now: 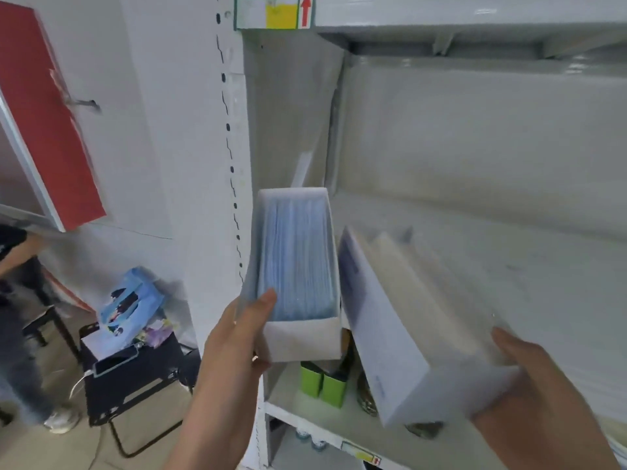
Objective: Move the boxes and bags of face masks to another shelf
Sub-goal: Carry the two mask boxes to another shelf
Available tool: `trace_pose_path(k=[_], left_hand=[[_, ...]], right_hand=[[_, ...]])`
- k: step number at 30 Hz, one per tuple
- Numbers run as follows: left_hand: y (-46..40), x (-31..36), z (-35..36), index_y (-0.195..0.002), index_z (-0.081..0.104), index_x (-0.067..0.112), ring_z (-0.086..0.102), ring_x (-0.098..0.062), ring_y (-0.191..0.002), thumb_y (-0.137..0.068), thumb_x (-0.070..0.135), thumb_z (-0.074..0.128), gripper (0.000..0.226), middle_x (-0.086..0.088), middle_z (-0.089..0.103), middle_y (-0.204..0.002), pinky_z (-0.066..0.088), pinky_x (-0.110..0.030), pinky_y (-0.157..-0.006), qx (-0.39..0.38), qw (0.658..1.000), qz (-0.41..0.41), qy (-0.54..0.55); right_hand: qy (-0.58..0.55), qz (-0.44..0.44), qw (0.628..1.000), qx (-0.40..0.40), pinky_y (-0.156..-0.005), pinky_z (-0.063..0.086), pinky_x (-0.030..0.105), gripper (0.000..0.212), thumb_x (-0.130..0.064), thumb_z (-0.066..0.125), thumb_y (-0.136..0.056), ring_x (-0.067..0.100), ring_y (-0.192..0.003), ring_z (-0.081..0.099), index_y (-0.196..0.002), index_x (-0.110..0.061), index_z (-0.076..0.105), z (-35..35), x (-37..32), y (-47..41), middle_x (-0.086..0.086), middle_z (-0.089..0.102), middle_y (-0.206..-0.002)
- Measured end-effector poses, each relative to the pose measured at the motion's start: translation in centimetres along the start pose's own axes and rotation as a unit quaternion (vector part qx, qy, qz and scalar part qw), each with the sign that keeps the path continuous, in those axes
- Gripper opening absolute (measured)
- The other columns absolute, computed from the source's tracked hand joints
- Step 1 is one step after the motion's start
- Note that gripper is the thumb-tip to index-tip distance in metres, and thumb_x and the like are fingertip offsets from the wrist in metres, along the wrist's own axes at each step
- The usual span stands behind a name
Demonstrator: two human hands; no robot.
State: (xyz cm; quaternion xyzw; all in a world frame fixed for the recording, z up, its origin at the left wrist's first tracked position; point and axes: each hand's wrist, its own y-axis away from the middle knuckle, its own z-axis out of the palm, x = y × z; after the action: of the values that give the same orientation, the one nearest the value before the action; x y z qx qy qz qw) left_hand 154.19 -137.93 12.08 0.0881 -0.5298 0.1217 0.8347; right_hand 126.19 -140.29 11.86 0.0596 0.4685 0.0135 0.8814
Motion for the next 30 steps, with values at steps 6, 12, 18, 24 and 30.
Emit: trace_pose_path(k=[6,12,18,24,30], left_hand=[[-7.0,-0.9,5.2,-0.114,0.071,0.032,0.073,-0.011,-0.097,-0.064,0.066,0.076,0.061,0.006,0.076,-0.107,0.059,-0.032,-0.075,-0.044,0.997,-0.039,-0.058],[-13.7,-1.9,6.8,-0.134,0.052,0.039,0.054,-0.003,-0.109,-0.075,0.08,0.055,0.073,0.012,0.058,-0.126,0.043,-0.033,-0.085,-0.012,0.978,0.001,-0.208],[-18.6,-2.1,6.3,-0.111,0.054,0.039,0.051,0.002,-0.093,-0.083,0.082,0.04,0.053,0.02,0.057,-0.099,0.041,-0.034,-0.078,0.026,0.963,0.001,-0.27],[-20.4,-1.7,5.3,-0.086,0.057,0.047,0.057,-0.001,-0.09,-0.076,0.092,0.033,0.052,0.02,0.062,-0.095,0.038,-0.022,-0.062,0.019,0.964,0.009,-0.263],[-21.4,-1.4,4.5,-0.091,0.058,0.046,0.052,0.002,-0.095,-0.072,0.094,0.031,0.058,0.023,0.059,-0.103,0.04,-0.038,-0.087,-0.028,0.963,0.009,-0.266]], right_hand=[[0.141,-0.077,0.987,-0.009,-0.086,0.057,0.037,0.055,-0.054,0.074,-0.073,0.023,-0.114,0.067,-0.122,-0.031,0.069,1.9,-0.5,-6.3,-0.002,0.073,-0.119],[0.329,-0.114,0.933,0.085,-0.107,0.034,0.035,0.093,-0.085,0.042,-0.064,0.011,-0.129,0.047,-0.146,-0.041,0.041,4.3,1.1,-12.2,-0.017,0.048,-0.144],[0.411,-0.137,0.9,0.04,-0.111,0.021,0.025,0.107,-0.1,0.021,-0.065,0.003,-0.142,0.034,-0.154,-0.041,0.03,6.2,3.1,-14.4,-0.02,0.034,-0.157],[0.448,-0.177,0.876,0.034,-0.083,0.05,0.013,0.068,-0.075,0.074,-0.066,-0.015,-0.103,0.06,-0.126,-0.057,0.048,6.0,4.4,-14.8,-0.036,0.063,-0.115],[0.464,-0.204,0.858,0.084,-0.064,0.046,0.001,0.047,-0.068,0.077,-0.071,-0.017,-0.089,0.062,-0.108,-0.054,0.053,6.9,5.3,-14.5,-0.045,0.062,-0.101]])
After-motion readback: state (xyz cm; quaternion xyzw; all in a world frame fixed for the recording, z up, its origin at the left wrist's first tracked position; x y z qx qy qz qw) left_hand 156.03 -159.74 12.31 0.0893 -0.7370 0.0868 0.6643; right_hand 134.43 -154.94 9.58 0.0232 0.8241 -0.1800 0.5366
